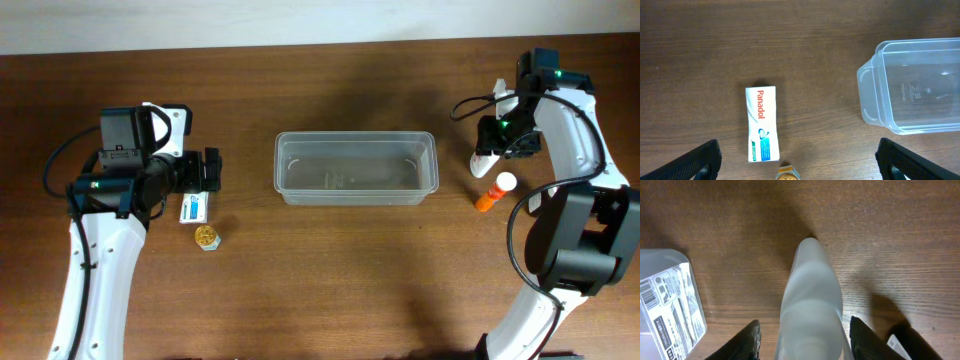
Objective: Pack container
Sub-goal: 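Move the right gripper to the white spray bottle and grasp it, then carry the spray bottle into the container's right end and release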
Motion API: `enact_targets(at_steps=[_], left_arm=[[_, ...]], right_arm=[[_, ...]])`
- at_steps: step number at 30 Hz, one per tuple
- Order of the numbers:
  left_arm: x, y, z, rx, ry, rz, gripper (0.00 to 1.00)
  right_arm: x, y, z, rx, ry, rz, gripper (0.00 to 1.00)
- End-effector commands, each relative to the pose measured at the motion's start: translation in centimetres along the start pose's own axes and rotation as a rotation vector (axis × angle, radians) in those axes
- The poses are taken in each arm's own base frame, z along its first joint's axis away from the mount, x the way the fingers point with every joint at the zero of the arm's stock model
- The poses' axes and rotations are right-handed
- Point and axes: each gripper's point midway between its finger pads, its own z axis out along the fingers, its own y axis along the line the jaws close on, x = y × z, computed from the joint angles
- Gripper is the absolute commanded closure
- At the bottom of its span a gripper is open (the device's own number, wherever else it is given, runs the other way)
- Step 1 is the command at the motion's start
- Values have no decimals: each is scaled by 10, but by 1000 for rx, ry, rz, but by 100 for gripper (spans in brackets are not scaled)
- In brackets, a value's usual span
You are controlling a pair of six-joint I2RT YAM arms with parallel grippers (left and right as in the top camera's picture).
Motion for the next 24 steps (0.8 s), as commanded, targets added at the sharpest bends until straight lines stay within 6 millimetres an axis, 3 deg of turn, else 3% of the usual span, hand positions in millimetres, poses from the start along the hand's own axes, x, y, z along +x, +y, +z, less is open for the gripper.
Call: enact_targets(at_steps=[1, 6, 24], left_arm=[[-8, 3, -3, -11, -22, -9, 1], [-9, 3, -3, -12, -27, -8, 1], [-13, 3, -3, -12, -41, -6, 1]], right_arm=[[-4, -3, -2, 10, -9, 6, 55], [-4, -3, -2, 10, -9, 6, 70], [-14, -3, -4, 12, -45, 1, 79]])
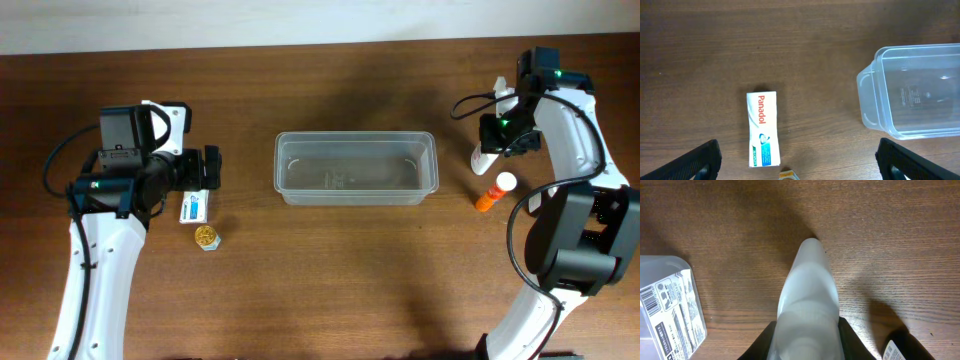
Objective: Pack container
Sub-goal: 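Carry the spray bottle into the container's right end and release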
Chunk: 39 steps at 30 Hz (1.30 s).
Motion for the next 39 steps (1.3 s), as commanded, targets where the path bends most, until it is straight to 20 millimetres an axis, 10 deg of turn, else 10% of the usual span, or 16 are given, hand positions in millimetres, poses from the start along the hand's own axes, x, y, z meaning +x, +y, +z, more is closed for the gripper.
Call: enact_targets(at_steps=[1, 9, 18, 22, 39], left_arm=[[-8, 3, -3, -11, -19, -9, 1], [-9, 3, -3, -11, -26, -8, 1], [-9, 3, -3, -11, -27, -9, 1], [-9, 3, -3, -11, -26, -9, 1], [-9, 3, -3, -11, -26, -9, 1]], right_arm=[[-9, -1, -6, 5, -26, 3, 79], [-21, 33, -97, -52, -154, -59, 82], [15, 125, -184, -108, -241, -205, 83], [23, 157, -176, -135, -205, -206, 83], [25, 159, -50, -123, -70, -183, 83]])
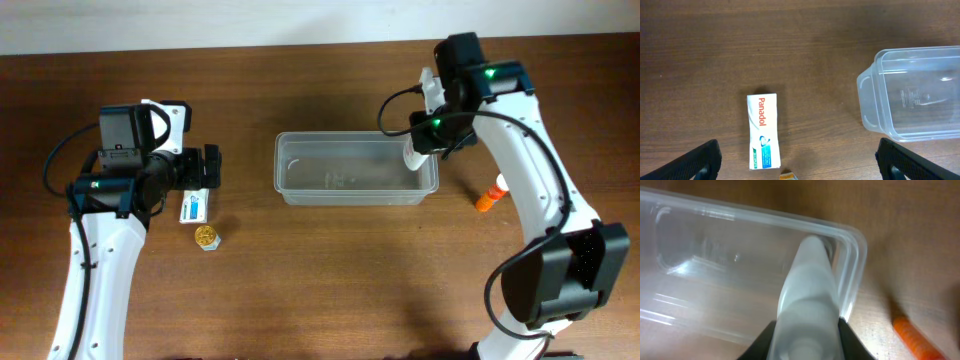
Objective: Pack container
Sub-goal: 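Carry the spray bottle into the container's right end and release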
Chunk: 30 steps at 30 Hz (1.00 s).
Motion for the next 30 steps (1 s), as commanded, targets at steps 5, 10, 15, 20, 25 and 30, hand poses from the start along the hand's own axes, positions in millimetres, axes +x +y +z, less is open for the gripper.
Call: enact_targets(at_steps=[5, 10, 15, 20, 25, 30], left_arm=[[-9, 3, -3, -11, -24, -9, 0], [-9, 3, -3, -11, -25, -9, 1], [-9, 3, -3, -11, -25, -9, 1], [-9, 3, -3, -11, -25, -9, 1], [-9, 3, -3, -11, -25, -8, 1], [-9, 3, -3, -11, -25, -9, 0]], right_arm=[[-1, -2, 39, -4, -44, 1, 82], [-3, -7, 44, 23, -57, 0, 81], [-3, -7, 44, 23, -57, 0, 64], [-3, -7, 44, 21, -58, 0, 55], [-3, -7, 44, 21, -58, 0, 55], [-3, -7, 44, 21, -57, 0, 54]])
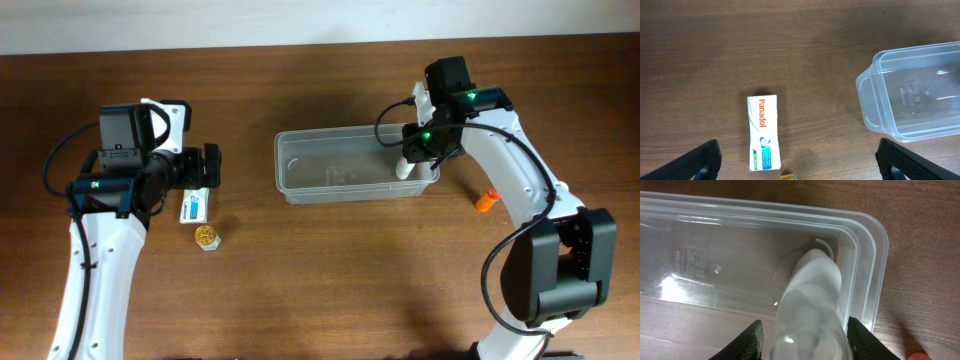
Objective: Pack container
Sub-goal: 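Carry the spray bottle into the container's right end and release, then reach the right gripper to the orange tube and grasp it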
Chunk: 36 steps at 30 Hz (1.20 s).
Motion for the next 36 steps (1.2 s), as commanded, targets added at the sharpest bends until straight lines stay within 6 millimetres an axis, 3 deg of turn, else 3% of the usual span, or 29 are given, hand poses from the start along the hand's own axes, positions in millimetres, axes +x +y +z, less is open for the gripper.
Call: enact_targets(at_steps=[1, 3, 6, 9, 12, 14, 16, 18, 24, 32, 36], left_arm=[[-7, 3, -3, -11, -19, -10, 1], [-7, 3, -3, -11, -19, -10, 1], [-7, 3, -3, -11, -19, -10, 1], [-7, 3, -3, -11, -18, -10, 1], [-7, 3, -3, -11, -18, -9, 1], [-7, 3, -3, -11, -18, -10, 1], [-8, 3, -3, -11, -19, -9, 1], [-8, 3, -3, -11, -19, -9, 0], [-8, 3, -3, -11, -19, -10, 1], [-7, 3, -3, -11, -18, -10, 1], [-7, 3, -3, -11, -18, -10, 1]], right_arm=[[-1, 2, -6, 7, -13, -6, 51], [-3, 3, -14, 6, -29, -6, 48], [-13, 5, -49, 12, -93, -12, 44], [-18, -10, -116, 122, -200, 51, 36], [-4, -36, -159, 210, -261, 176, 18], [12, -54, -175, 221, -259, 268, 7], [27, -68, -179, 230, -218, 316, 4], [50, -93, -172, 256, -130, 395, 2], [79, -120, -127, 214, 41, 475, 2], [102, -128, -58, 201, 242, 465, 2], [106, -132, -32, 197, 295, 469, 9]])
